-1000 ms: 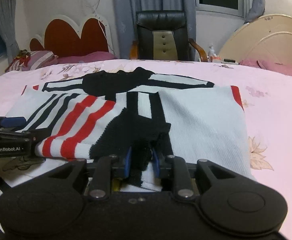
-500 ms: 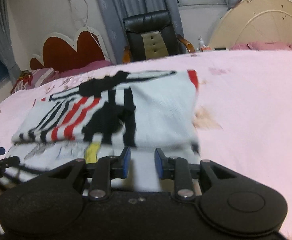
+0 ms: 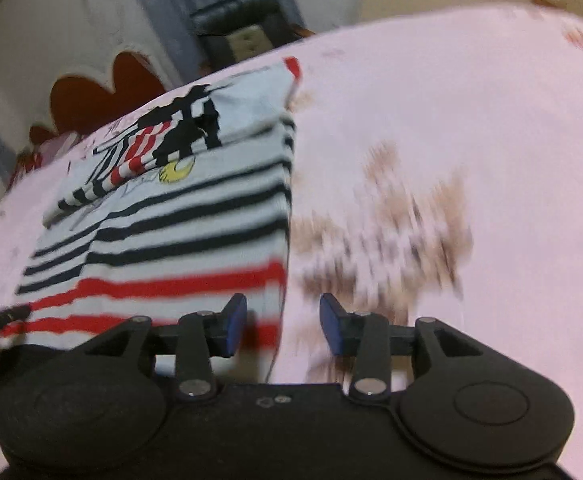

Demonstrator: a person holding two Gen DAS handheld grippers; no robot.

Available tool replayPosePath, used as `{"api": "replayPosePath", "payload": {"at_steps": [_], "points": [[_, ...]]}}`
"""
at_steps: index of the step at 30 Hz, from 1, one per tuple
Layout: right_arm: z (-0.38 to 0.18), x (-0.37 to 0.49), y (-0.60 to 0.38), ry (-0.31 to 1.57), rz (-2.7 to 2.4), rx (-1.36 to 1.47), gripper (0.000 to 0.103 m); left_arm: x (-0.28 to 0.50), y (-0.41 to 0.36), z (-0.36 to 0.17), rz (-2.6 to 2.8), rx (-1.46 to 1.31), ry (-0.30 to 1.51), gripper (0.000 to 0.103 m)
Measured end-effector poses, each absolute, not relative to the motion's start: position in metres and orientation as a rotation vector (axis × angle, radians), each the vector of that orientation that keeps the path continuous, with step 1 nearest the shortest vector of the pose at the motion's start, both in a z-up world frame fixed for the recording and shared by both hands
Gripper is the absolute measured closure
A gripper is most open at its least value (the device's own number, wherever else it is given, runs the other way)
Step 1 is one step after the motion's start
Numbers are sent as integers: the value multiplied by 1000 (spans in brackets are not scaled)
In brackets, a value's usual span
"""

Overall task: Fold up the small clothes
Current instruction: 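Lift the hem with both grippers and fold it toward the collar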

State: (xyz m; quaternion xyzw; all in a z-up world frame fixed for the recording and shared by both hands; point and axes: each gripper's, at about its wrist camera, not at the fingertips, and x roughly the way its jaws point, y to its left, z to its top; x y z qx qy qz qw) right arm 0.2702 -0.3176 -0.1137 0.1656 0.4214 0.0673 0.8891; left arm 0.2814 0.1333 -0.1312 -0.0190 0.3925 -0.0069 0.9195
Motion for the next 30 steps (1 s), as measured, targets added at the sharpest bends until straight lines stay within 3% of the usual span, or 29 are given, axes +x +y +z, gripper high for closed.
{"api": "replayPosePath", "payload": {"at_steps": [10, 13, 19, 30], "points": [[-122, 202, -316, 926, 150, 632, 62, 205, 173, -130, -184, -294, 862, 29], [-123, 187, -311, 918, 152, 658, 62, 190, 190, -136, -221, -413, 877, 39], [-125, 182, -310, 910, 144, 695, 62, 192, 215, -162, -318, -733, 891, 40], [-140, 229, -316, 942, 264, 802, 63, 231, 202, -182, -437, -891, 878, 40]]}}
